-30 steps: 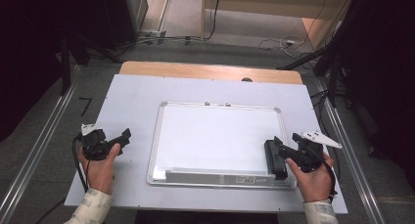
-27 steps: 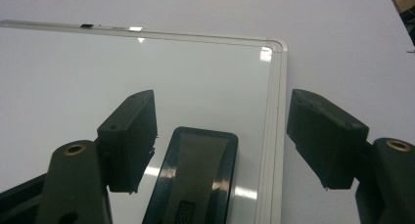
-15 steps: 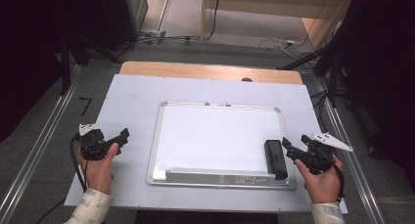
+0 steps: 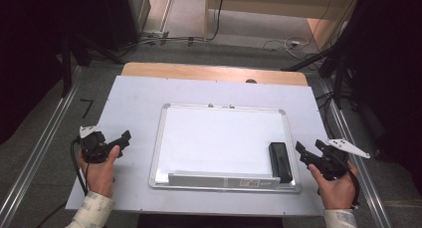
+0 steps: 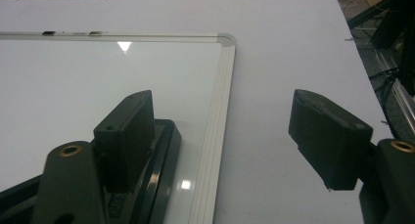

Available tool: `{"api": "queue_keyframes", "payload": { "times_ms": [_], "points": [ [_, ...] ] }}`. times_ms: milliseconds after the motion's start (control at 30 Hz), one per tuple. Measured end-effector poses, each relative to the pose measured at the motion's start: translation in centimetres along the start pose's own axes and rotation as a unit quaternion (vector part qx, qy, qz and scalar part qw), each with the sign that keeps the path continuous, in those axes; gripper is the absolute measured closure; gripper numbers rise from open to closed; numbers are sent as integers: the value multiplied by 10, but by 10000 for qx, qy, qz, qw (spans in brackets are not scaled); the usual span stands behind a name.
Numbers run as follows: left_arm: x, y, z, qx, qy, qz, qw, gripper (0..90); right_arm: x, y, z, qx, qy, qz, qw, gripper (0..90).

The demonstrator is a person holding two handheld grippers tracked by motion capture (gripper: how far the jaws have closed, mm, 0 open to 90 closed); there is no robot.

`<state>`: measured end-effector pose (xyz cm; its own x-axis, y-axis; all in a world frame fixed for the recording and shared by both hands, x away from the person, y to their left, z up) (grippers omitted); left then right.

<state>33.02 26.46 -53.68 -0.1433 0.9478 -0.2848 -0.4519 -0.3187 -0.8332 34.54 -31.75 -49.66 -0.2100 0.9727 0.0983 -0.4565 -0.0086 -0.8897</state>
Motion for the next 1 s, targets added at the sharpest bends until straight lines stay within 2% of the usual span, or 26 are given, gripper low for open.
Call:
{"api": "queue_keyframes", "payload": {
  "times_ms": [433,1000],
  "points": [
    [2,-1,0,-14,-14,55,10000,92,-14,1,5,-37,117,-93,9999,241],
    [3,0,0,-2,-26,52,10000,92,-38,6,15,-3,386,-143,9992,241]
  ]
}}
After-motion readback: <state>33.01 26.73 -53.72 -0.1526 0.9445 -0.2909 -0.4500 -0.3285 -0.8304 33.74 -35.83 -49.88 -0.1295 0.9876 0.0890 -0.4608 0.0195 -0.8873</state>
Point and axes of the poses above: each handheld gripper's, and its own axes: z roughly backward along the jaws, y roughly out of its underside, x roughly to its left, the point moved 9 cm from there along -z, roughly forward along the jaws, and after that the axes turned 7 degrees about -x, right-handed, at the moved point
